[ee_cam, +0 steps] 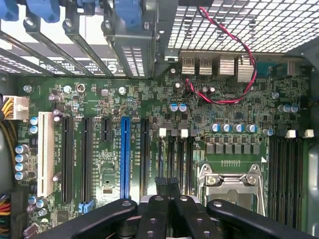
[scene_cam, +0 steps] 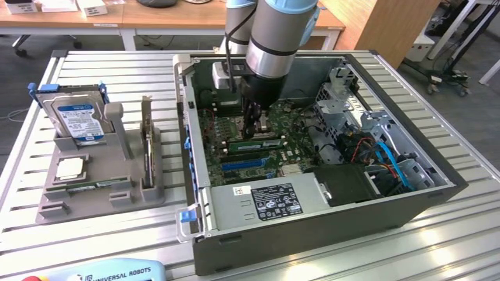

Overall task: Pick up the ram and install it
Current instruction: 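Press down the ram until it locks into place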

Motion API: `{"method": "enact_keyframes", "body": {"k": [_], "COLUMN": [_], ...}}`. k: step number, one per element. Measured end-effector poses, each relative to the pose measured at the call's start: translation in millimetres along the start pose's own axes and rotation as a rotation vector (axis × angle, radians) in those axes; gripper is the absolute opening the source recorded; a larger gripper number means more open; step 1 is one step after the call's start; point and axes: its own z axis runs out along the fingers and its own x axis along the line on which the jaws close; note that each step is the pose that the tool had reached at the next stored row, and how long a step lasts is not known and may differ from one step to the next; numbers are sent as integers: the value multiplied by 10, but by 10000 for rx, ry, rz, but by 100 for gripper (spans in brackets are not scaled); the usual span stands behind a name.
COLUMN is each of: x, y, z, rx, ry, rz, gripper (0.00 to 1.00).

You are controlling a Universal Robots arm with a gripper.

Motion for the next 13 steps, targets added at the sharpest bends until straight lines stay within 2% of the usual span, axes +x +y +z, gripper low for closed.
{"method": "enact_keyframes", "body": {"k": [13], "x": [3], "y": [-4], "z": [76], "rx": [-1], "ry": [1], "rz": [0], "gripper": [10]}}
